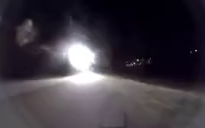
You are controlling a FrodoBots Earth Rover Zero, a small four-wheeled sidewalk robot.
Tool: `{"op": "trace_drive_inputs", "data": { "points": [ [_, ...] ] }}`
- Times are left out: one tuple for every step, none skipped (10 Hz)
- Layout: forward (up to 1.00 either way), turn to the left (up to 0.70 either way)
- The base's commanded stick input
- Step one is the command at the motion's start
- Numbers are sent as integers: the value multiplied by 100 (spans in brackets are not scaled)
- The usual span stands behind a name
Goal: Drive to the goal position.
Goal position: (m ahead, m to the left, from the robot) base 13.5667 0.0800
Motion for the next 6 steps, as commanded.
{"op": "trace_drive_inputs", "data": {
  "points": [
    [100,0],
    [100,0],
    [100,0],
    [100,0],
    [100,0],
    [100,0]
  ]
}}
